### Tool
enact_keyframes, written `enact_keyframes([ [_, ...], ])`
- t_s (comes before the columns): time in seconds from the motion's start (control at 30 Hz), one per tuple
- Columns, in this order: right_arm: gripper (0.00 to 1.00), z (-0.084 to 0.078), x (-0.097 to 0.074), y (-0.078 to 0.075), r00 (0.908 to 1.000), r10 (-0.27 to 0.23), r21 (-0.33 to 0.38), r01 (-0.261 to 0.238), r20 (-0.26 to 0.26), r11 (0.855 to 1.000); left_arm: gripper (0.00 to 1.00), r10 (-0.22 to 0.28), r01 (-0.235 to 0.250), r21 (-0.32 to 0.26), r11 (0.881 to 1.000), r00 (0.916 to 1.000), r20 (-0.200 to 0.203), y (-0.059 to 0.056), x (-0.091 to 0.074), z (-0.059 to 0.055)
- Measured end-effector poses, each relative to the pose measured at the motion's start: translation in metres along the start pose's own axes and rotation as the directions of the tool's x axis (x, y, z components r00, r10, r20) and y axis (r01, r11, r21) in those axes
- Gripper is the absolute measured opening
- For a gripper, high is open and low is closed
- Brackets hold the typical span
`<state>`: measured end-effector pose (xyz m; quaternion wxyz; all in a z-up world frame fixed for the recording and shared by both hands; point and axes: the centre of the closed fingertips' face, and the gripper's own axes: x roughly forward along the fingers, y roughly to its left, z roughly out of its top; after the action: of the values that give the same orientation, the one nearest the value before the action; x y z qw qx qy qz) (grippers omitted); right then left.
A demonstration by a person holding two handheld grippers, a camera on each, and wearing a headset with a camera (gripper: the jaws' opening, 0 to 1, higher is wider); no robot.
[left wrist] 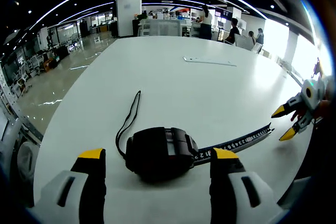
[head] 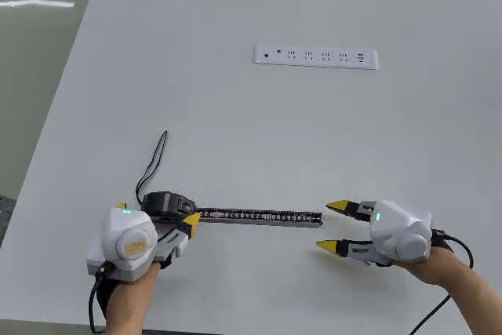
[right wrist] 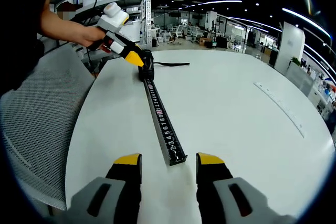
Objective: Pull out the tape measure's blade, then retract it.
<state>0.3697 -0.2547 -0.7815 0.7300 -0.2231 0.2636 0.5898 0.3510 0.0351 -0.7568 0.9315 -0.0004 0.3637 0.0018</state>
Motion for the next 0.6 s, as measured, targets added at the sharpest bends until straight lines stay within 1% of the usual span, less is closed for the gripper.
enact_keyframes([
  [0.13, 0.37, -0.002, 0.004, -0.004, 0.9996, 0.027, -0.034, -0.027, -0.01, 0.999, 0.8, 0.002, -0.002, -0.003, 1.0, 1.0, -0.005, 0.0, 0.004, 0.001],
  [0.27, 0.33, -0.005, 0.008, -0.009, 0.9991, 0.04, -0.036, -0.041, -0.012, 0.999, 0.79, 0.003, -0.003, -0.005, 1.0, 0.9999, -0.014, 0.0, 0.007, 0.001],
  [0.43, 0.28, -0.007, 0.014, -0.007, 0.9959, 0.085, -0.059, -0.086, -0.03, 0.995, 0.79, 0.006, -0.006, -0.006, 1.0, 0.9998, -0.019, 0.0, 0.01, 0.0],
  [0.5, 0.27, -0.011, 0.016, -0.008, 0.9943, 0.1, -0.068, -0.102, -0.036, 0.992, 0.79, 0.007, -0.007, -0.009, 1.0, 0.9998, -0.018, 0.001, 0.012, -0.001],
  [0.6, 0.23, -0.011, 0.018, -0.008, 0.9923, 0.117, -0.076, -0.12, -0.038, 0.99, 0.78, 0.008, -0.008, -0.013, 1.0, 0.9998, -0.02, 0.001, 0.013, -0.001],
])
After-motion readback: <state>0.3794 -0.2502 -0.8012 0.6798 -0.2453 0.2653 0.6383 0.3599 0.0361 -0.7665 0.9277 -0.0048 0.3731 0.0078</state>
